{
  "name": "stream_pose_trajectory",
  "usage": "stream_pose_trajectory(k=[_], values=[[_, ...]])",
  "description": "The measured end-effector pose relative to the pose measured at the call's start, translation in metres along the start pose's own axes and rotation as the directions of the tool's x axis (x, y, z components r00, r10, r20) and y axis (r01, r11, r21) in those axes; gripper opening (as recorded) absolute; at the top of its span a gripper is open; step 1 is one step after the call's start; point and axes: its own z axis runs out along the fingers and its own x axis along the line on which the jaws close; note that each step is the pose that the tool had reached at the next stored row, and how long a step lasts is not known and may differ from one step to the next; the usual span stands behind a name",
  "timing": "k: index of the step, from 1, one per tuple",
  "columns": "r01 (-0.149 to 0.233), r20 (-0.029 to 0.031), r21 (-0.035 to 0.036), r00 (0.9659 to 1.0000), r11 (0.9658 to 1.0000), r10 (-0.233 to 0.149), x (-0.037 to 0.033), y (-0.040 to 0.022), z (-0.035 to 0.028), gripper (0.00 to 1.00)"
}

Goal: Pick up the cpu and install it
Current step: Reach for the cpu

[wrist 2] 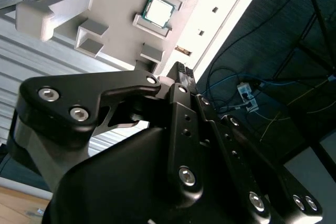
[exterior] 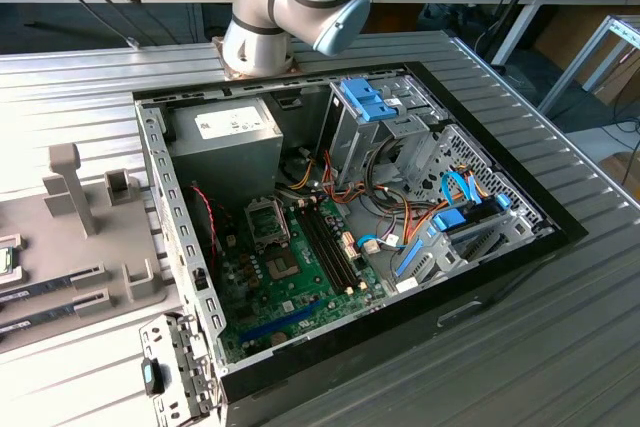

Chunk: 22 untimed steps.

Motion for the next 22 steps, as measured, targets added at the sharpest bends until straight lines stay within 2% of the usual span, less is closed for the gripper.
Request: stream_pose_trajectory(k=[11, 22], values=[[0.0, 0.0, 0.0, 1.0, 1.0, 0.0, 0.0082, -0.0007, 0.0004, 0.1], [0.0, -0.0001, 0.0, 1.0, 1.0, 0.0, 0.0113, -0.001, 0.0029, 0.1]])
